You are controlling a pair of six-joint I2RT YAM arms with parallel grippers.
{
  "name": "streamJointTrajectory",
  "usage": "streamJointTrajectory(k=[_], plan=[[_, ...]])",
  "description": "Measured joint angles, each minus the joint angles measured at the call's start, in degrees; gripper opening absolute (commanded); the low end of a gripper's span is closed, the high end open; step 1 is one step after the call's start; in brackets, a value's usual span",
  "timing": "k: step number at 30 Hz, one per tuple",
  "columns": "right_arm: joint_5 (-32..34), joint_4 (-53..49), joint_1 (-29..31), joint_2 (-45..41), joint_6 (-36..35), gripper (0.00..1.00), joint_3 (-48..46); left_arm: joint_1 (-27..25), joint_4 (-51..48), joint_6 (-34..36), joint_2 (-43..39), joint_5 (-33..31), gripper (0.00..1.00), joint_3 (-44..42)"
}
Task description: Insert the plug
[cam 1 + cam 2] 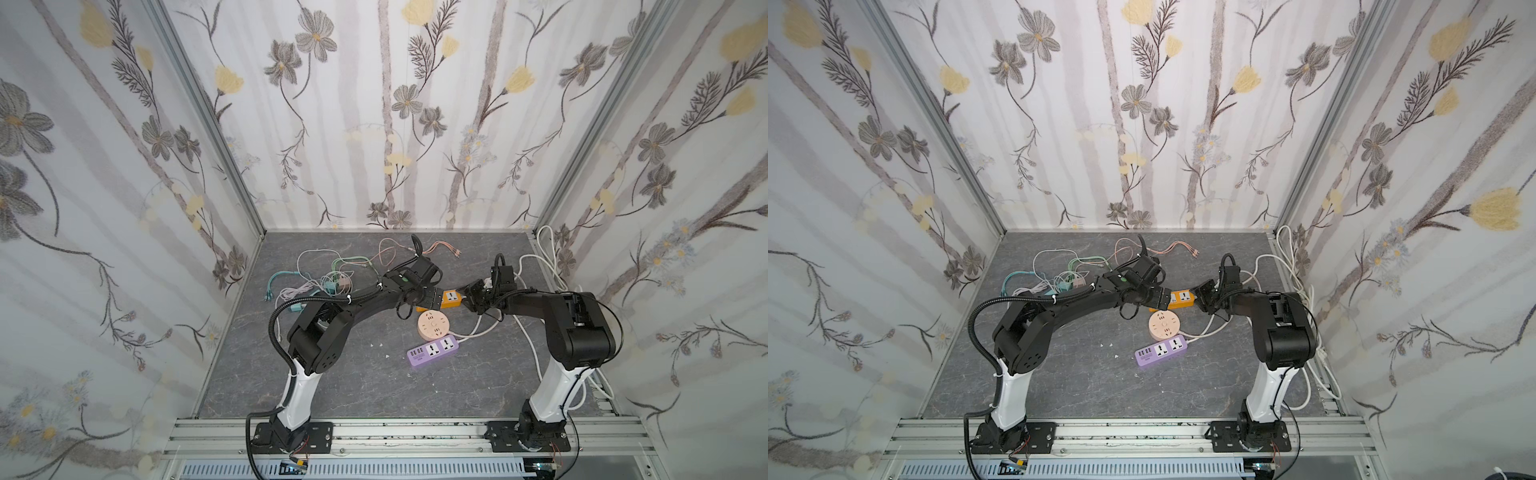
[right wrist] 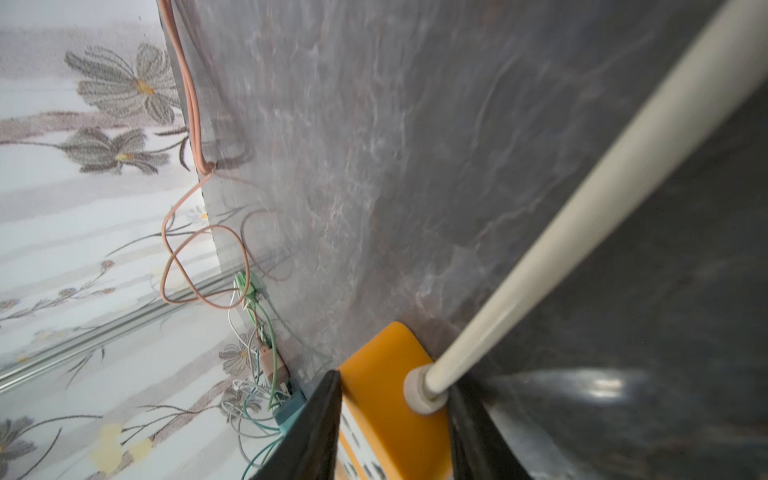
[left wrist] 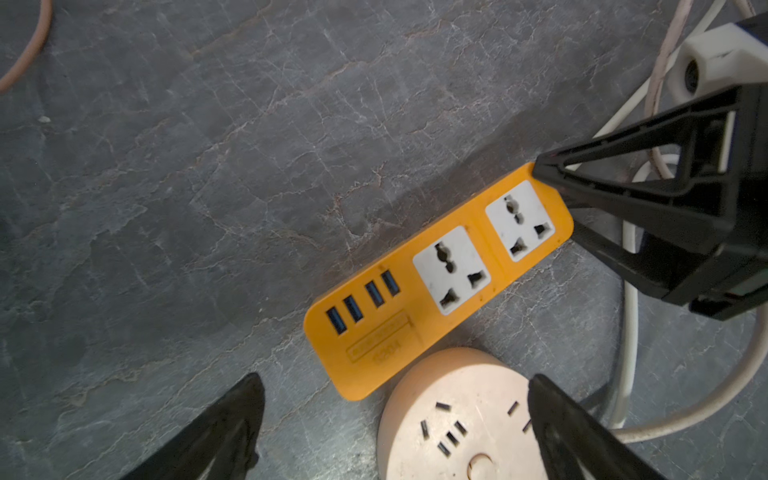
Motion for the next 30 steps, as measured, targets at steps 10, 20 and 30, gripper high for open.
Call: streamJointTrajectory(k=[10,20,30], plan=[[2.29,8.50,11.15,-2.64,7.72,0.37,-6.91,3.15,-0.11,-0.39,-5.20,-1.88,1.00,-8.68],[11.43,29.99,22.14,-3.04,26.67,0.45,-17.94,3.58,-0.11,-4.00,-10.40,-4.35,1.00,-16.26],[16.57,27.74,22.53,-8.76,30.16,0.50,-21.46,3.65,0.17,-6.78,-14.36,-5.68,1.00,-18.95]])
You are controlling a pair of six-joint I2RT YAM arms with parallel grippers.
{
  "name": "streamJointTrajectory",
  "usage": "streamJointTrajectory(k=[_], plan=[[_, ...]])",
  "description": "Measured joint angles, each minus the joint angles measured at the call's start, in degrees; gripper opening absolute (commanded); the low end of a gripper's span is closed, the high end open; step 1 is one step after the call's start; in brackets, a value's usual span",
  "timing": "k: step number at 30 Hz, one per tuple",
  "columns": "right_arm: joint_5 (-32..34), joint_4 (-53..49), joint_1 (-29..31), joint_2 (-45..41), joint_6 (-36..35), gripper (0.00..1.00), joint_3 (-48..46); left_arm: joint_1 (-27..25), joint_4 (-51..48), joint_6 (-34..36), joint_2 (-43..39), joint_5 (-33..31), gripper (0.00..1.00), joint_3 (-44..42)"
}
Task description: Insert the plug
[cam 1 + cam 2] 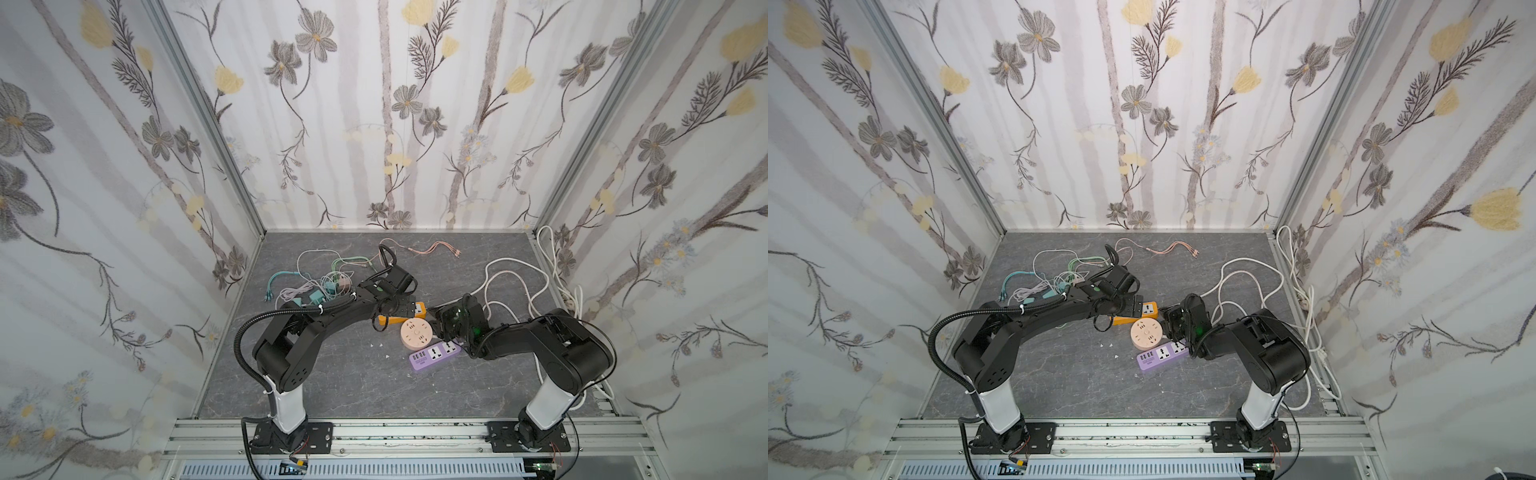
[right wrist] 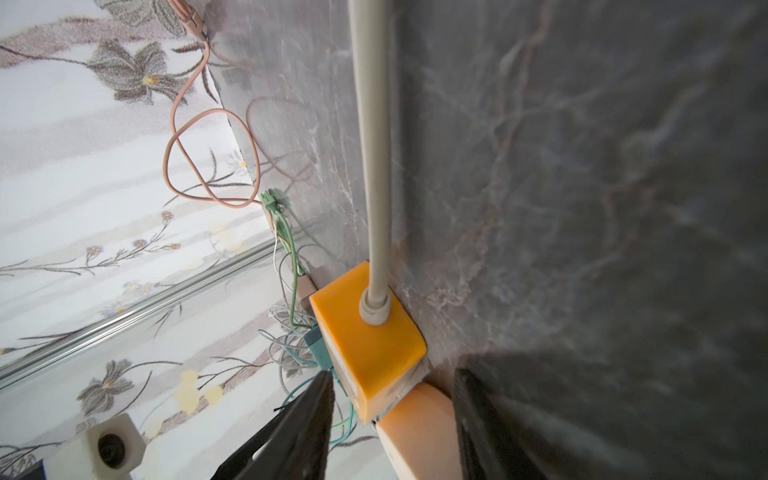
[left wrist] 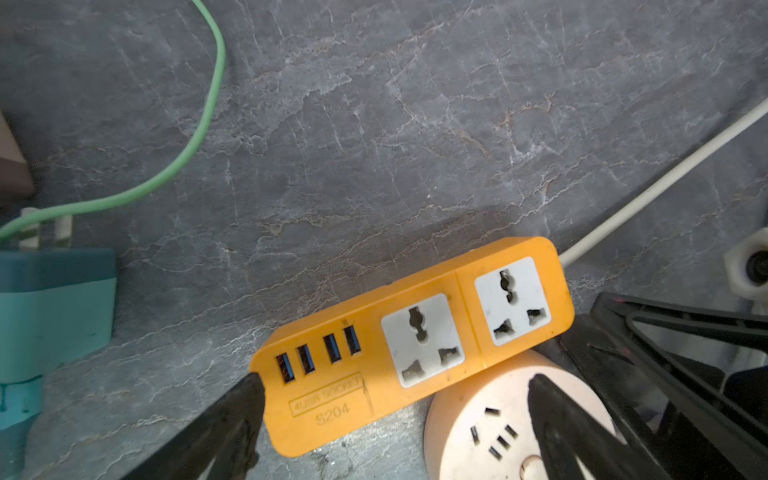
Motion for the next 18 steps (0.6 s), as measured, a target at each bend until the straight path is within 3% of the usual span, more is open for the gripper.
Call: streamJointTrajectory(k=[5,10,12,13,18], plan=[[3.65,-12.61,0.00,-5.86,-4.94,0.58,2.10,0.00,0.11,-1.09,-2.25,-1.84,1.00,-1.33],[6.95,-24.85,0.00,-12.85,-14.86,0.74,7.67,0.28,0.63,-3.06,-5.38,-3.96,1.00,-3.41],[9.46,-30.03,0.04,-16.55,-19.41,0.83,9.64,0.63,0.92,-4.57,-6.69,-4.68,1.00,-4.50],[10.78,-31.98,0.04,-18.03,-21.49,0.99,10.45,0.83,0.96,-5.18,-7.06,-4.74,1.00,-4.83],[17.99,-40.48,0.07,-22.23,-35.54,0.99,15.06,0.96,0.92,-9.62,-7.50,-3.98,1.00,-5.90]])
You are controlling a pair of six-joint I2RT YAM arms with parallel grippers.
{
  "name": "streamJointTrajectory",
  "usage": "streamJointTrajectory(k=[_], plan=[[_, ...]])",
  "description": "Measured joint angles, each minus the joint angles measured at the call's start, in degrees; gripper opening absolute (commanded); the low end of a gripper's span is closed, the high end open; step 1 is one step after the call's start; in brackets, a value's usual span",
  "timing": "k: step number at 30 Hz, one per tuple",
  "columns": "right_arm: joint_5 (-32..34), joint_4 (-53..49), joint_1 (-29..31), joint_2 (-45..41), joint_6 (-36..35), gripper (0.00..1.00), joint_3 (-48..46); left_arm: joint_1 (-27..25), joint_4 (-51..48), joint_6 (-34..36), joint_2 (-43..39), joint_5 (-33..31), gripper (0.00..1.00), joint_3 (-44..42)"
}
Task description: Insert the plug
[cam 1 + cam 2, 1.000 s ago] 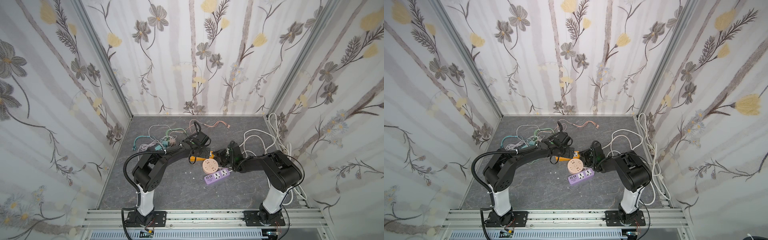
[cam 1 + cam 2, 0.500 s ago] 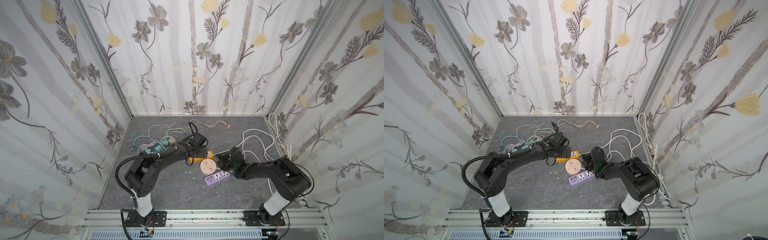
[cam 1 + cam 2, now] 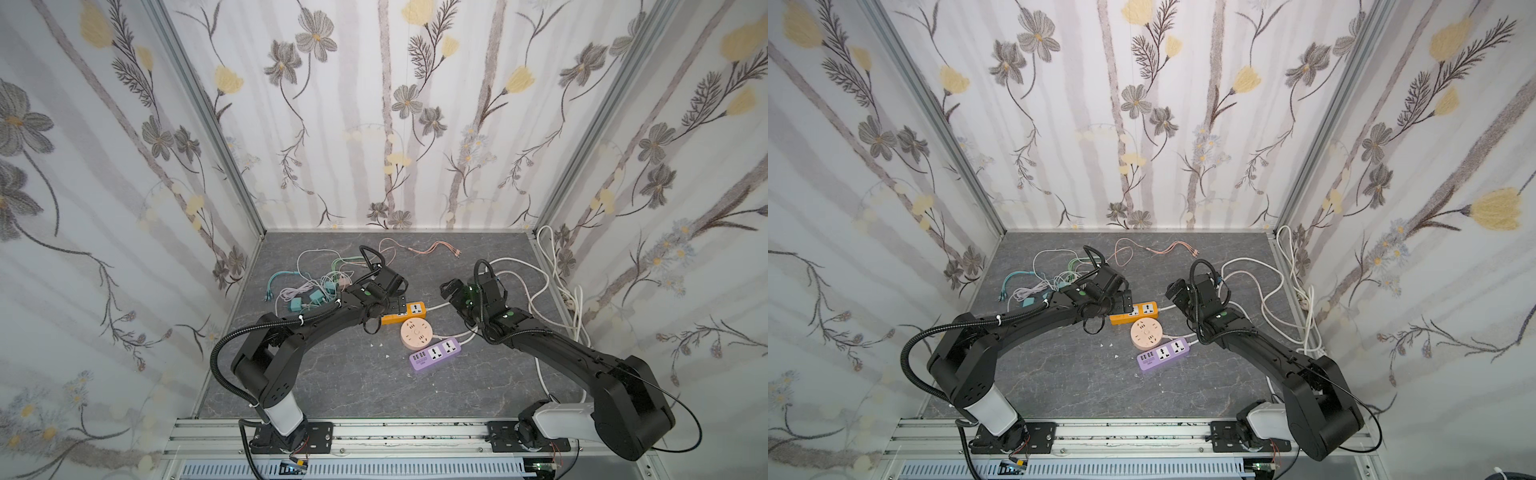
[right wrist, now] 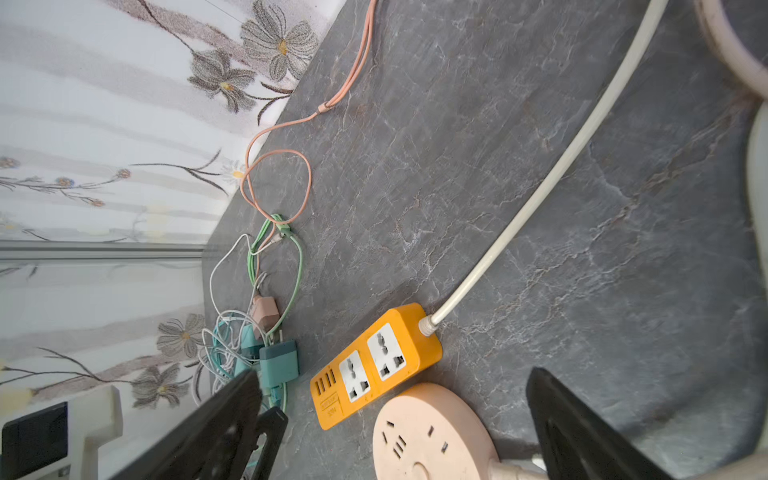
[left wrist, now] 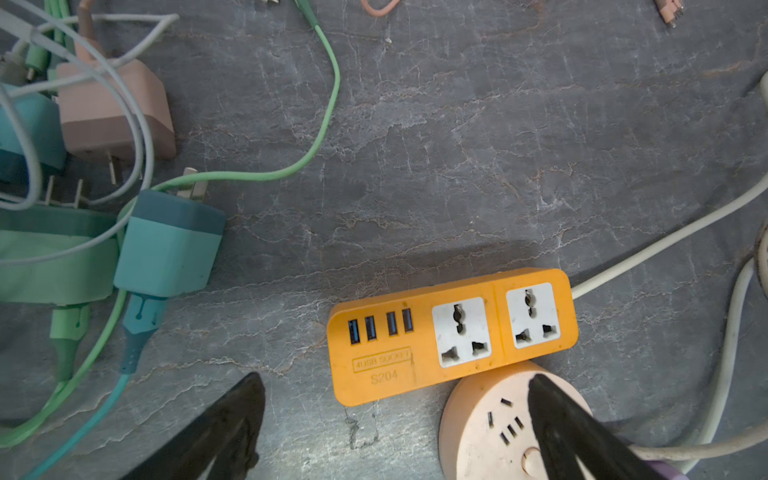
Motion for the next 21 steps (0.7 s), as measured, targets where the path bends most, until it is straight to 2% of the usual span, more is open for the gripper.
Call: streamJointTrajectory(k=[5,9,14,21], plan=[[8.44,-8.83,0.15,1.92,-15.45,0.99,7.72,0.72,1.57,-3.02,0.07,4.15,1.00,-2.10],[10.62,-16.20,-1.73,6.88,-24.20,0.99,14.25,2.34,2.86,-5.99,1.16,8.17,1.00,-2.58],[11.15,-18.51,-2.08,7.58,-28.00,0.99,13.60,4.50,3.85,-9.84,3.21,13.16,1.00,-3.43],[11.63,-9.60,-2.25,-2.93,-32.13,0.99,2.91,5.07,4.48,-12.81,3.52,17.90,1.00,-4.44]])
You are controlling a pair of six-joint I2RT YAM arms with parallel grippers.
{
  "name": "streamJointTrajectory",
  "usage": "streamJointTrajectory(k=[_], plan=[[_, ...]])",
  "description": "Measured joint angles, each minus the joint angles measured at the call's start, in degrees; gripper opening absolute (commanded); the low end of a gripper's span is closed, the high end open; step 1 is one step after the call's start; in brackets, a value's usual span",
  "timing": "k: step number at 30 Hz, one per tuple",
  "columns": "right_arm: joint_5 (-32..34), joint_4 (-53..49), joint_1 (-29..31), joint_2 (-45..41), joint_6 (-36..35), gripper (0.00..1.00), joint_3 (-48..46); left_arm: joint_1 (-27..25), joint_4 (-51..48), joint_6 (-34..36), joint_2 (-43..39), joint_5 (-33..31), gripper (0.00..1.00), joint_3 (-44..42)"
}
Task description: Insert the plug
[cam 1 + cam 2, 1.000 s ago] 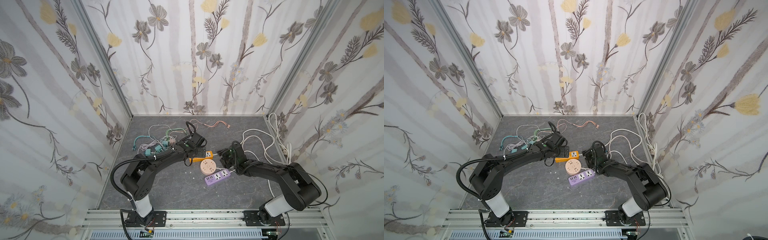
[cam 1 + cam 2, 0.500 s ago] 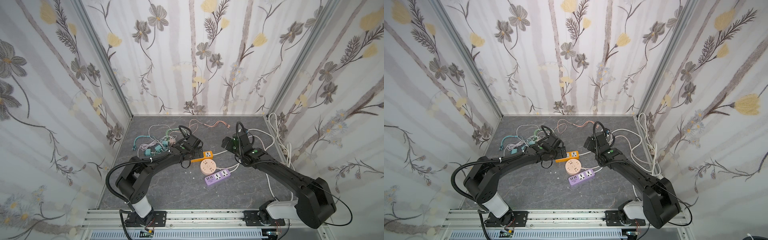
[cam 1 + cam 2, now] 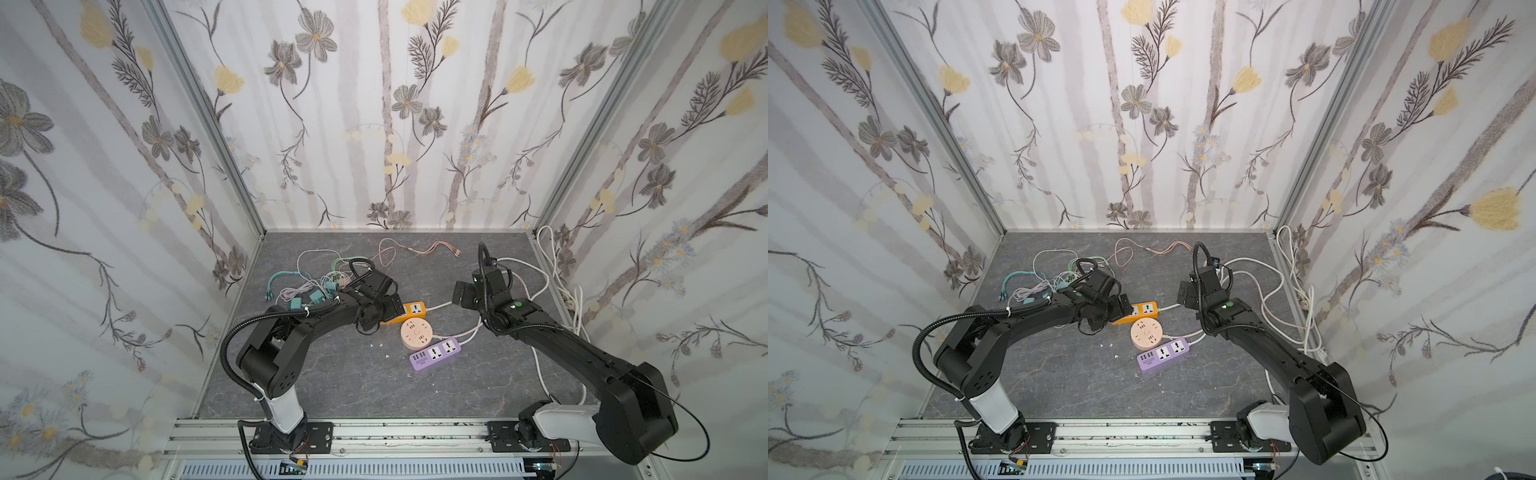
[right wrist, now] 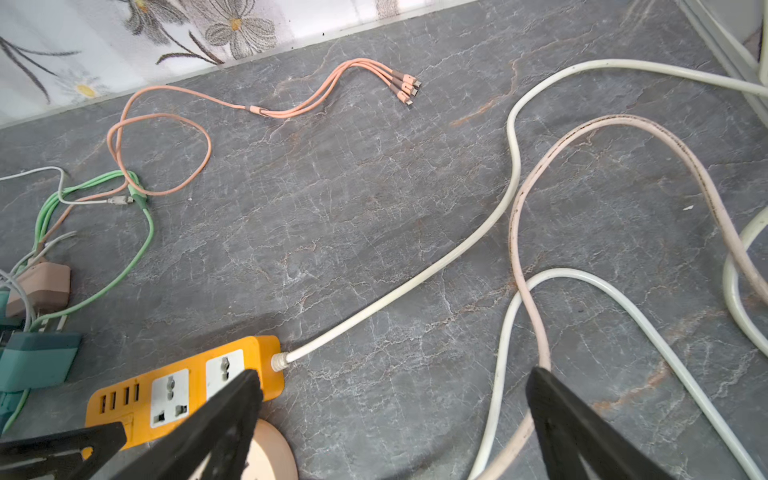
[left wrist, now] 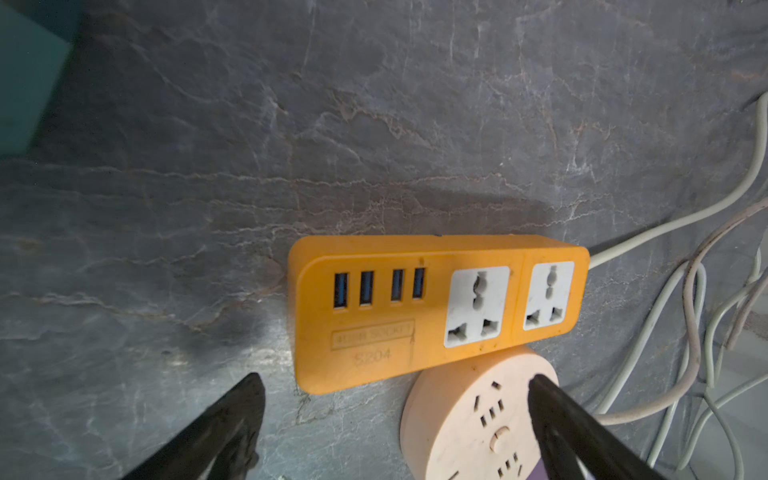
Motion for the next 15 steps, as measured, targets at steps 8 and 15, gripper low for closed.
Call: streamJointTrajectory(k=[8,15], plan=[[0.79,10.03,-0.22,-9.07,-6.21,0.99,-7.52,0.98,-0.76,2.71,6.21,0.07,1.00,4.46],[0.17,8.33,-0.48,-10.14,-6.91,0.99,-7.17,0.98,-0.70,7.21,13.53,5.79,1.00,13.68]])
